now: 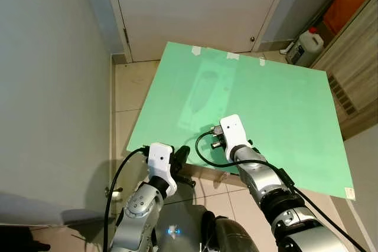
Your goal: Hang keys on a hook
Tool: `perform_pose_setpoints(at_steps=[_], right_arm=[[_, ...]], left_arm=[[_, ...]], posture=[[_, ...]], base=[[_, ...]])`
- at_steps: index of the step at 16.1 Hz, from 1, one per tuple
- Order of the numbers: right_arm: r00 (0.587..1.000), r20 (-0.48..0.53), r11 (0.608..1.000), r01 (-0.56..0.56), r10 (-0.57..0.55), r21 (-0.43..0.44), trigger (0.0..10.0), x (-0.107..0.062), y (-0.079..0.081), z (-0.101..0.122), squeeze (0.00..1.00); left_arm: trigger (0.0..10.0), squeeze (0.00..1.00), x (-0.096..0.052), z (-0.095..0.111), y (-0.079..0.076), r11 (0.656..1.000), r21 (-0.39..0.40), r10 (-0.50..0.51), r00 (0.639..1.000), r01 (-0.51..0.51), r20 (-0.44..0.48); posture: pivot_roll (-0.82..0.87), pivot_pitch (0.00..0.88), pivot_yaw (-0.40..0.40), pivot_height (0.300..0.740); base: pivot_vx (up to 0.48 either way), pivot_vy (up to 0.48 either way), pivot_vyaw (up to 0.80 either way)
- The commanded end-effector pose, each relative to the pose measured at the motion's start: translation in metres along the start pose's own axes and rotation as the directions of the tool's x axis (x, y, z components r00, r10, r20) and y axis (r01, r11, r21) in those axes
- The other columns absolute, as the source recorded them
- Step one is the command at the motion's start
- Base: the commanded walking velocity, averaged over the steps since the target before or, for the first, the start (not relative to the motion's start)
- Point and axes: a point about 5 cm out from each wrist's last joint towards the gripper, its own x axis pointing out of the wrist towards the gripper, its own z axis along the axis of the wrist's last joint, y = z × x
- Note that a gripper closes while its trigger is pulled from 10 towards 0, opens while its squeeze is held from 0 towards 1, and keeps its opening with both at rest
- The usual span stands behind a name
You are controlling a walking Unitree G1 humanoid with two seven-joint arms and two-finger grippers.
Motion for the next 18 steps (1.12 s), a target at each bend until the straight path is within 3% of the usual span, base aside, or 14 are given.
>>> perform_pose_setpoints(at_steps=[1, 6, 11, 14, 15, 16, 17, 18], right_arm=[[0.999, -0.041, 1.000, 0.019, -0.019, -0.011, 0.0, -0.002, -0.004, -0.010, 0.00], [1.000, 0.008, 0.998, -0.005, 0.004, 0.058, 0.0, 0.000, -0.002, -0.003, 0.00], [0.988, 0.142, 0.955, -0.098, 0.060, 0.280, 0.0, -0.001, -0.002, 0.017, 0.00], [0.983, 0.175, 0.957, -0.106, 0.059, 0.269, 0.0, -0.002, -0.011, 0.020, 0.00], [0.984, 0.170, 0.992, -0.070, 0.052, 0.107, 10.0, -0.004, -0.018, 0.020, 0.00], [0.983, 0.169, 0.997, -0.071, 0.067, 0.020, 10.0, -0.004, -0.019, 0.020, 0.00], [0.976, 0.174, 0.991, -0.129, 0.131, -0.028, 10.0, -0.007, -0.014, 0.020, 1.00], [0.970, 0.180, 0.987, -0.160, 0.161, -0.022, 10.0, -0.008, -0.012, 0.020, 1.00]], left_arm=[[10.0, 0.00, 0.003, -0.001, -0.013, 0.999, -0.033, -0.020, 1.000, 0.021, 0.005], [10.0, 0.00, 0.003, -0.001, -0.011, 0.999, -0.032, -0.015, 1.000, 0.015, 0.004], [10.0, 0.00, 0.004, -0.001, -0.010, 0.999, -0.032, -0.013, 1.000, 0.013, 0.003], [10.0, 0.00, 0.005, 0.000, -0.009, 0.999, -0.030, -0.013, 1.000, 0.013, 0.004], [10.0, 0.00, 0.006, 0.000, -0.009, 1.000, -0.029, -0.012, 1.000, 0.012, 0.007], [10.0, 0.00, 0.006, 0.001, -0.009, 1.000, -0.029, -0.011, 1.000, 0.011, 0.008], [10.0, 0.00, 0.005, 0.000, -0.009, 1.000, -0.028, -0.011, 1.000, 0.011, 0.007], [10.0, 0.00, 0.005, 0.000, -0.009, 1.000, -0.028, -0.011, 1.000, 0.011, 0.005]], posture=[[0.06, 0.218, -0.054, 0.740], [0.06, 0.218, -0.056, 0.740], [0.06, 0.215, -0.060, 0.740], [0.06, 0.208, -0.064, 0.740], [0.06, 0.206, -0.065, 0.740], [0.06, 0.206, -0.065, 0.740], [0.06, 0.205, -0.068, 0.740], [0.06, 0.205, -0.068, 0.740]], base=[[0.000, 0.000, 0.00], [0.000, 0.000, 0.00], [0.000, 0.000, 0.00], [0.000, 0.000, 0.00], [0.000, 0.000, 0.00], [0.000, 0.000, 0.00], [0.000, 0.000, 0.00], [0.000, 0.000, 0.00]])
